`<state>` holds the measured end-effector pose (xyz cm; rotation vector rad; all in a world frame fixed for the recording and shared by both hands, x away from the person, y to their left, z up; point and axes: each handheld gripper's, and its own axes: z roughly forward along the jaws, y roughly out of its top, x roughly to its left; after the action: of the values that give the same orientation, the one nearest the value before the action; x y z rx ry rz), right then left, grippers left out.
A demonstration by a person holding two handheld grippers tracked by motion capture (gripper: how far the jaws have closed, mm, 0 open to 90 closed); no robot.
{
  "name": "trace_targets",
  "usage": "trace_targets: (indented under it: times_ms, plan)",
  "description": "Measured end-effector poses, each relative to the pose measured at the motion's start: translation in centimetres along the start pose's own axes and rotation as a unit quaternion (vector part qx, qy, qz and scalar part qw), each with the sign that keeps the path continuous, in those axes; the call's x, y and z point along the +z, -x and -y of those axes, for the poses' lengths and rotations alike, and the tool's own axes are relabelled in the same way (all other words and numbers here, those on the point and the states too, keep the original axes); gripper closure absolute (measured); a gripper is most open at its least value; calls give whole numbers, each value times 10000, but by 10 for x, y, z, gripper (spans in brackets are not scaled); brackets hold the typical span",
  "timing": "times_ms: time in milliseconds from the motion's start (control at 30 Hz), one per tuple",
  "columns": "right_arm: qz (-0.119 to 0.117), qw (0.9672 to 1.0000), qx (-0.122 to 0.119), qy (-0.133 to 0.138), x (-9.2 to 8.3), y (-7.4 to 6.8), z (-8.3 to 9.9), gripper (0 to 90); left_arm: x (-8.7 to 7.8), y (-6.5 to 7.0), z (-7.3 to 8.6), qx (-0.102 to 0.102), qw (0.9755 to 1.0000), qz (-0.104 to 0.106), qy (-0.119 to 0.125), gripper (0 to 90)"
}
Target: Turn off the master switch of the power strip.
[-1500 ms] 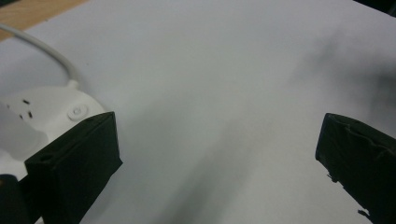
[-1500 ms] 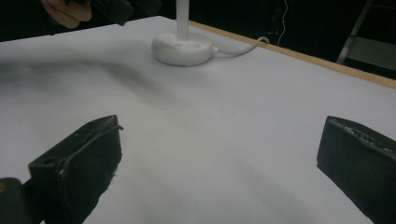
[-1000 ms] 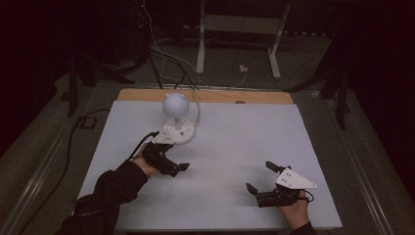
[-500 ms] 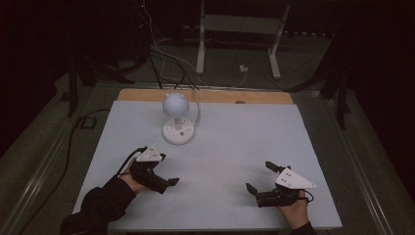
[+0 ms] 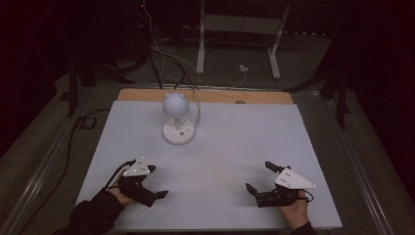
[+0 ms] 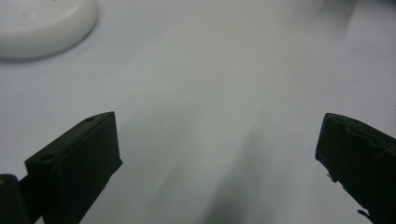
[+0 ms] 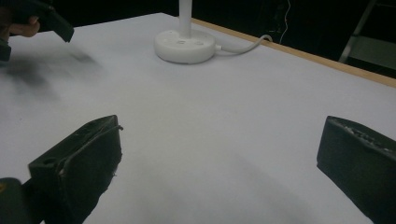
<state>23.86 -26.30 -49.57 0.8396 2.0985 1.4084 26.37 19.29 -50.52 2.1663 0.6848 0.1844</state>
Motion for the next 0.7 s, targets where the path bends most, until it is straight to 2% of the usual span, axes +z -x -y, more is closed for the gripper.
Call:
trace_targets:
  times_ms: [67,233,433,633,700]
  plan:
    - [-4,10000,-3,-1,0,0,0,0,-3,-1,4,-35,10000,-18,-12,4]
    - [-6,10000,-6,-5,0,1,0,0,-12,-2,14,-126,9998,-69,143,5]
    - [-10,10000,-10,-9,0,1,0,0,-19,-3,27,-199,9996,-163,98,5]
    - [-6,10000,5,2,-1,1,0,0,-23,-4,35,-191,9996,-22,188,5]
    - [-11,10000,-8,-9,0,1,0,0,-22,-4,35,-153,9997,-48,172,5]
